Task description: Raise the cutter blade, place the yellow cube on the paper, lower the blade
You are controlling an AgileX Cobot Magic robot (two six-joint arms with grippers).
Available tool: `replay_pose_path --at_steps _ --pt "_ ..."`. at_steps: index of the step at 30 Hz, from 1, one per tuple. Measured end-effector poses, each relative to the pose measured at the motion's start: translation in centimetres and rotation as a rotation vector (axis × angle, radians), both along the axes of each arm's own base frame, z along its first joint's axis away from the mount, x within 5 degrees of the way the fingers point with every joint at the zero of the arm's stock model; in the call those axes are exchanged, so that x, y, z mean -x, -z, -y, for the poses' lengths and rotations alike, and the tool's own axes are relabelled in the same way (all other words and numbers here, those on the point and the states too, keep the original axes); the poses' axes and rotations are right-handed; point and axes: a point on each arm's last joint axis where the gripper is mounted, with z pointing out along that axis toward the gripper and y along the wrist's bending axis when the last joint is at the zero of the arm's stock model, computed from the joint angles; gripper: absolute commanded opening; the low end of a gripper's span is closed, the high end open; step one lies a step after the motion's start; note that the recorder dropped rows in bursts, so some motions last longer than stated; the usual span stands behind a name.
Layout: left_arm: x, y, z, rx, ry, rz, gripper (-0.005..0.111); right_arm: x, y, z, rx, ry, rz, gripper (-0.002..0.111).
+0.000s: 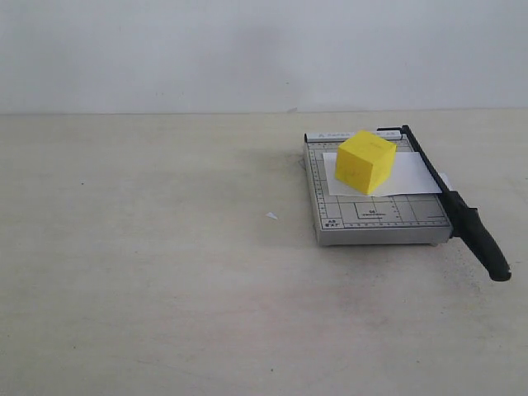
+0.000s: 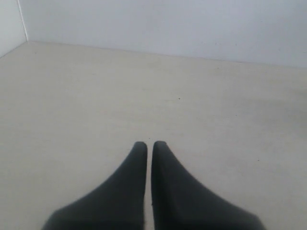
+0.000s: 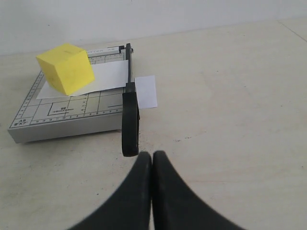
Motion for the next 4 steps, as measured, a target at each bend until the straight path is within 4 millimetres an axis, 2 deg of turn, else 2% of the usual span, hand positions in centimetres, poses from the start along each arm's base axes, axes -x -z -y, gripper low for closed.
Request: replay_pose_path --at_steps 4 --pt "0.00 0.00 0.00 0.000 0.000 0.000 0.004 0.00 0.00 0.00 0.000 0.000 0.000 0.000"
